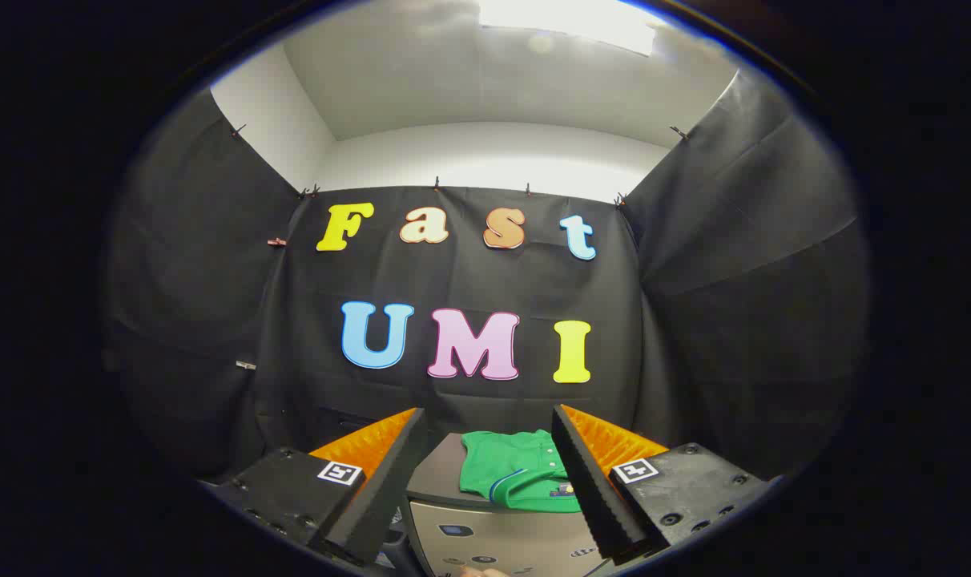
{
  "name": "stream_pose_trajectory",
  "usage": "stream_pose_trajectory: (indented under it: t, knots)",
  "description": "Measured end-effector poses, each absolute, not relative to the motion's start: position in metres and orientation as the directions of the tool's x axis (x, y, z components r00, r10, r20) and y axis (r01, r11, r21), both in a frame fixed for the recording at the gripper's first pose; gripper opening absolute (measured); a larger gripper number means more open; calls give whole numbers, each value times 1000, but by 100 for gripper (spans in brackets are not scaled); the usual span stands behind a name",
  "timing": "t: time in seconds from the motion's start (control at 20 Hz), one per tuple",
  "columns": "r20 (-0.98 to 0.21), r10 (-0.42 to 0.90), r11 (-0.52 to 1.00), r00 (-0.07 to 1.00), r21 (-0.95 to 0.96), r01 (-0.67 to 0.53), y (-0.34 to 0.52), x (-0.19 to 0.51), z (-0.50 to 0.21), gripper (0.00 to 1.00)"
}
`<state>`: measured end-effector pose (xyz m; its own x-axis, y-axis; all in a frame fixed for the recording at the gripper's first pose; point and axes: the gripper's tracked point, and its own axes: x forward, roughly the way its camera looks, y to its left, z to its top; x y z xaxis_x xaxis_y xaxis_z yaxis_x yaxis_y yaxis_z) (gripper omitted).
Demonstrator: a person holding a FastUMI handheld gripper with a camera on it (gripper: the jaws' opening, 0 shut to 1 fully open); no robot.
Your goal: Put the clothes into the washing machine and then close the washing machine lid.
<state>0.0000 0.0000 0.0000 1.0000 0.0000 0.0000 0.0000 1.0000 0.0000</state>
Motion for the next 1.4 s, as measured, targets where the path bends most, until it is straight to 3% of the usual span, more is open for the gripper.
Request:
stream_pose_trajectory:
  t: [1.4]
  knots:
    - [-36, -40, 998, 999, -43, 39, -12, 40, -4, 97]
